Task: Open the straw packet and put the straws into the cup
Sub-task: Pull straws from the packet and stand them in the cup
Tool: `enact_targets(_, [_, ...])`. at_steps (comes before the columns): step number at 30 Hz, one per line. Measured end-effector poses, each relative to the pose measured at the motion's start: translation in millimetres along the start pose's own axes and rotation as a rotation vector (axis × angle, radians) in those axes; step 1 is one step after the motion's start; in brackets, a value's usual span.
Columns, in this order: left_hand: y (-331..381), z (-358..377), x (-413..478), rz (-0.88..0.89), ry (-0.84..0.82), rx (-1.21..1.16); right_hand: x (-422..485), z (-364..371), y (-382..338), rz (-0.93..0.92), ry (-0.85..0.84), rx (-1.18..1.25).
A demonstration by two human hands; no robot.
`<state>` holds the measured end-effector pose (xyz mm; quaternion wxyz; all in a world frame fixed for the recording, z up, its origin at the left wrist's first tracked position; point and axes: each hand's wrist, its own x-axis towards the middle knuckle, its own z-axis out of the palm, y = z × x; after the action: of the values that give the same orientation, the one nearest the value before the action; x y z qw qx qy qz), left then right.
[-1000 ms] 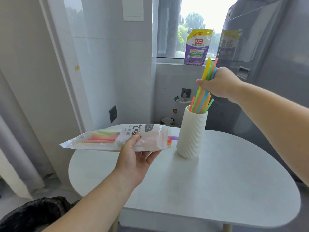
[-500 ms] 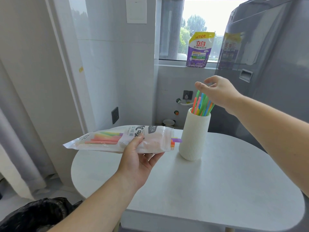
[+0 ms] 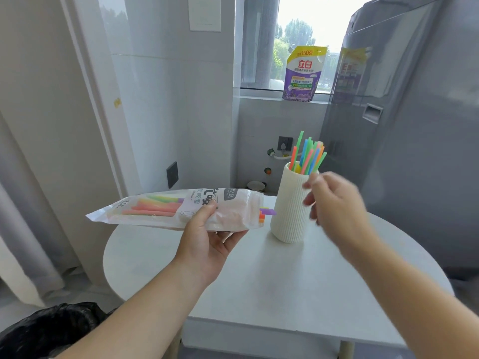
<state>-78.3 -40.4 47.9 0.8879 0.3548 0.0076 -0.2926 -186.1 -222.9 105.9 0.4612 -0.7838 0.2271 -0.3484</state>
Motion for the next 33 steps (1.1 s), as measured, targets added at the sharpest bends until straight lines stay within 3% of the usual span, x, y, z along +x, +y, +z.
enact_targets(3, [-1.9, 2.6, -3.5, 0.025, -0.028, 0.072, -24.9, 18.3, 16.2, 0.351, -0.226, 0.130])
enact_targets(7, [-4.2, 7.5, -8.8, 0.118, -0.070, 0.227, -41.4, 31.7, 21.6, 0.653, -0.268, 0.461])
enact_targets(10, [-3.3, 10.3, -13.8, 0.224, -0.108, 0.356, -50.1, 40.9, 20.8, 0.743, -0.243, 0.617])
enact_targets(14, [-2.3, 10.1, -18.8, 0.270, -0.130, 0.404, -49.4, 42.2, 21.8, 0.701, -0.194, 0.627])
enact_targets(19, [1.2, 5.2, -18.4, 0.231, -0.084, 0.387, -49.9, 38.3, 25.3, 0.542, -0.237, 0.417])
enact_targets(27, [1.6, 4.3, -14.1, 0.235, -0.111, 0.355, -47.5, 30.4, 27.7, 0.532, -0.357, 0.589])
enact_targets(33, [3.5, 0.3, -10.5, 0.213, -0.073, 0.280, -39.4, 21.9, 31.8, 0.491, -0.254, 0.609])
